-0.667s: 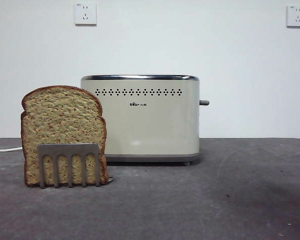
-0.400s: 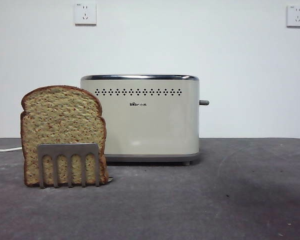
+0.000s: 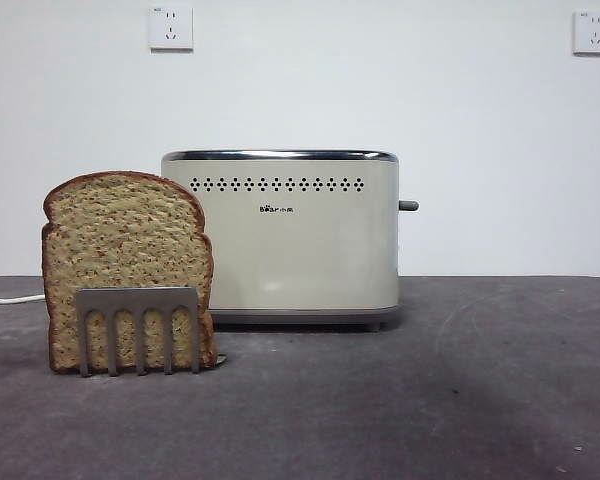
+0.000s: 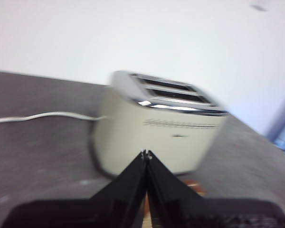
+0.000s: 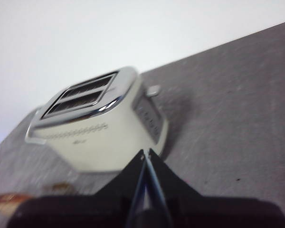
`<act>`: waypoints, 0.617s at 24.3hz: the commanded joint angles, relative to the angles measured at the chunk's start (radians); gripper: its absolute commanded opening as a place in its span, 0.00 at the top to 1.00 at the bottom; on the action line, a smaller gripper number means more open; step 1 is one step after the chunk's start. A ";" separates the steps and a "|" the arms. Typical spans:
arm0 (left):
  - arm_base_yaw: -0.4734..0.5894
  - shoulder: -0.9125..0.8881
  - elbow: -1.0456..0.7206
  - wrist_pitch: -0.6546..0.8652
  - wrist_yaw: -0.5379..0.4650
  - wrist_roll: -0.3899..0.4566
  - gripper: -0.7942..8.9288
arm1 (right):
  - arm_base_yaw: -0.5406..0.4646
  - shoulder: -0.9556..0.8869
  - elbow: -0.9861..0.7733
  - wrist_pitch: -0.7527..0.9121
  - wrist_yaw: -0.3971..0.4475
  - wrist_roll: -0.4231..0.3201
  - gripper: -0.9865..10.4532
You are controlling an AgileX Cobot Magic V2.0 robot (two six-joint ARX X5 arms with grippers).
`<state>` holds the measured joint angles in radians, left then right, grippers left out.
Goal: Pick up a slice of bread from the rack,put the bread on the toaster,press the button
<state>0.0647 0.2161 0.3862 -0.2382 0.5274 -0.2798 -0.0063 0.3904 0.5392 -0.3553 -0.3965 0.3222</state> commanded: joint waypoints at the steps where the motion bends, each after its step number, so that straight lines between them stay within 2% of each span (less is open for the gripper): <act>1: 0.002 0.065 0.083 -0.049 0.104 0.080 0.93 | 0.002 0.065 0.113 -0.106 -0.043 -0.125 0.92; 3: 0.002 0.116 0.155 -0.117 0.166 0.145 0.93 | 0.003 0.120 0.195 -0.199 -0.076 -0.207 0.92; 6: 0.002 0.175 0.255 -0.236 0.222 0.268 0.93 | 0.010 0.186 0.301 -0.331 -0.076 -0.304 0.92; 15: -0.036 0.259 0.463 -0.595 0.235 0.548 0.93 | 0.062 0.298 0.472 -0.598 -0.077 -0.410 0.92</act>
<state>0.0349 0.4744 0.8433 -0.8082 0.7593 0.1726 0.0505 0.6865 1.0065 -0.9470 -0.4717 -0.0471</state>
